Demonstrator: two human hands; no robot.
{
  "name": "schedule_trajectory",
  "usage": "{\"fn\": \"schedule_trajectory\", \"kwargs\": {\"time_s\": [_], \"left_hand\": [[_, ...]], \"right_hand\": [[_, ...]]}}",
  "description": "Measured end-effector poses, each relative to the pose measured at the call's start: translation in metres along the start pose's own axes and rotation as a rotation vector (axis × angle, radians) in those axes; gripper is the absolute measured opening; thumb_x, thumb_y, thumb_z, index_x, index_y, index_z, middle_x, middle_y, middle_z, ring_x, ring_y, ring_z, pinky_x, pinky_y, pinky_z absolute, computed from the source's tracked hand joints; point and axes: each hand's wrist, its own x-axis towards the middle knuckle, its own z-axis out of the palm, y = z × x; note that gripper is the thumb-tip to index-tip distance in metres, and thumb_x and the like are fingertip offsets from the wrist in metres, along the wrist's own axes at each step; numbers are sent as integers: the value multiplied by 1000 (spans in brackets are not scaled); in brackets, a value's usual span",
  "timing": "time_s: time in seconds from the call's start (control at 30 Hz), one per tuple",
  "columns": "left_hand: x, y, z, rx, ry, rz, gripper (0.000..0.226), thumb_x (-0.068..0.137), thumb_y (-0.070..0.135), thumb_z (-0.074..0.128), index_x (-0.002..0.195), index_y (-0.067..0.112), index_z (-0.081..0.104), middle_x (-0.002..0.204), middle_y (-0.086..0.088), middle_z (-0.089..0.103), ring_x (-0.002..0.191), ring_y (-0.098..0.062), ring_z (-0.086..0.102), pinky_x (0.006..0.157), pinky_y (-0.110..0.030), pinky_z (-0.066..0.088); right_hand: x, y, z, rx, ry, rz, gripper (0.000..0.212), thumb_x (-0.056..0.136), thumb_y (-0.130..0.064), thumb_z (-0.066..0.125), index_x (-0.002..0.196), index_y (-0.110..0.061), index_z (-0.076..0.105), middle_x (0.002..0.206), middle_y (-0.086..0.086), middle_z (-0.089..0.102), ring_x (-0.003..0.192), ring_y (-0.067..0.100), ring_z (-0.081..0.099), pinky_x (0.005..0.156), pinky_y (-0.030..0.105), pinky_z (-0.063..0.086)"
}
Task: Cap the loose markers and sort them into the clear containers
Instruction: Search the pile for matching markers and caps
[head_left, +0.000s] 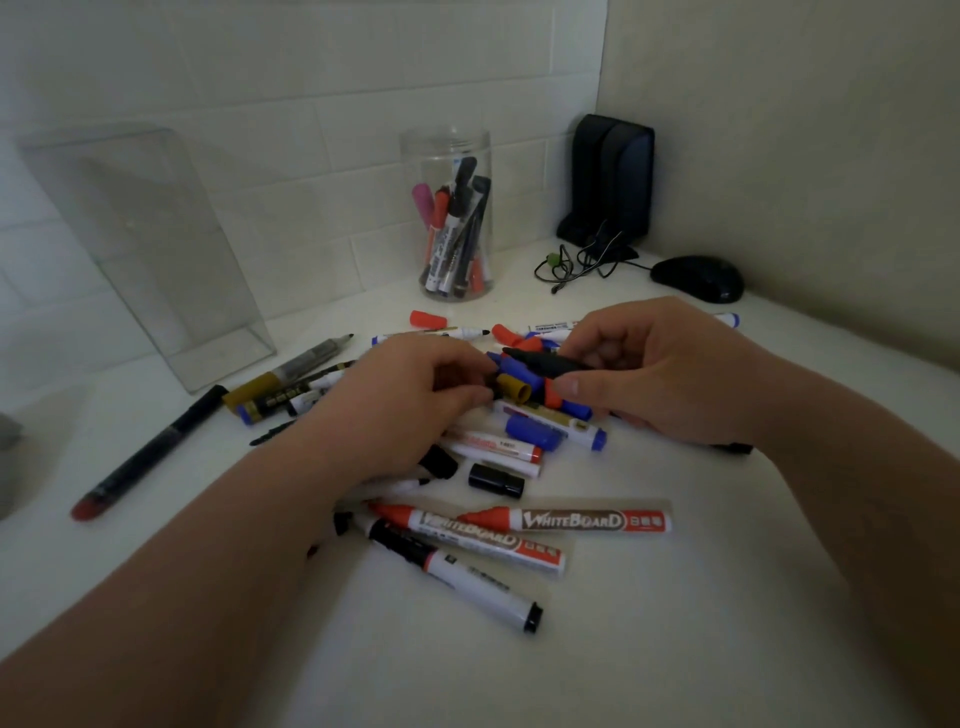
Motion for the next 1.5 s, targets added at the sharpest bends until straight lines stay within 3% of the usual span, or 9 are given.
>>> {"fn": "schedule_trajectory", "kwargs": {"time_s": [0.13,0.3,0.57,0.73,0.93,1.17,1.27,1.4,1.5], "left_hand": [[-8,0,-14,-443,125,-36,24,89,18,72,108,32,72,91,15,76,82,-1,72,71,-11,55],[-15,-1,-15,-648,100,-27,26,86,7,72,107,22,74,90,7,77,87,-9,74,76,-11,53],[-19,4,-12,-617,89,4,22,68,28,77,90,33,77,86,1,77,84,-19,74,83,-27,57],[-22,7,-15,-676,83,23,21,76,14,77,93,25,77,83,-1,76,78,-13,73,73,-14,54],[-20,3,-13,-725,103,42,23,67,25,77,90,30,79,90,-2,77,87,-18,74,85,-27,57],[-22,4,-14,-678,92,66,24,67,25,78,89,34,79,86,-4,76,82,-20,73,81,-26,58],[-24,5,-14,-572,102,88,24,67,33,77,89,41,78,90,-3,76,88,-29,71,87,-43,60],[-26,8,-13,-232,38,147,25,87,42,64,103,62,63,96,20,73,89,-12,69,81,-33,57],[-24,8,-14,-311,131,117,23,98,29,56,105,49,65,96,20,74,93,-5,68,89,-33,55]], "right_hand": [[0,2,-1,-14,-17,-17,15,85,-30,75,99,-35,72,74,3,71,63,20,62,65,34,51],[0,-2,0,-3,-27,-68,17,82,-28,77,92,-41,74,74,4,70,74,31,63,71,46,54],[-7,-11,-1,-13,8,-139,17,79,-33,77,91,-44,75,77,5,69,74,28,62,64,39,52],[-11,-14,-5,-53,41,-159,15,78,-34,77,89,-43,74,74,5,67,65,22,58,53,20,44],[-12,-14,-8,-75,39,-154,16,78,-34,77,89,-44,73,73,4,67,64,21,58,52,20,44],[-12,-15,-5,-81,10,-168,27,77,-32,79,95,-51,72,73,4,66,67,24,59,54,26,46],[-13,-17,-5,-85,12,-175,28,75,-34,80,96,-51,71,71,4,65,65,24,57,52,24,42],[-13,-18,-4,-94,5,-160,27,76,-35,78,95,-53,71,71,4,66,64,23,57,52,29,43],[-13,-18,-7,-93,31,-163,22,78,-30,78,87,-50,73,72,-1,68,58,10,55,51,15,43]]}}
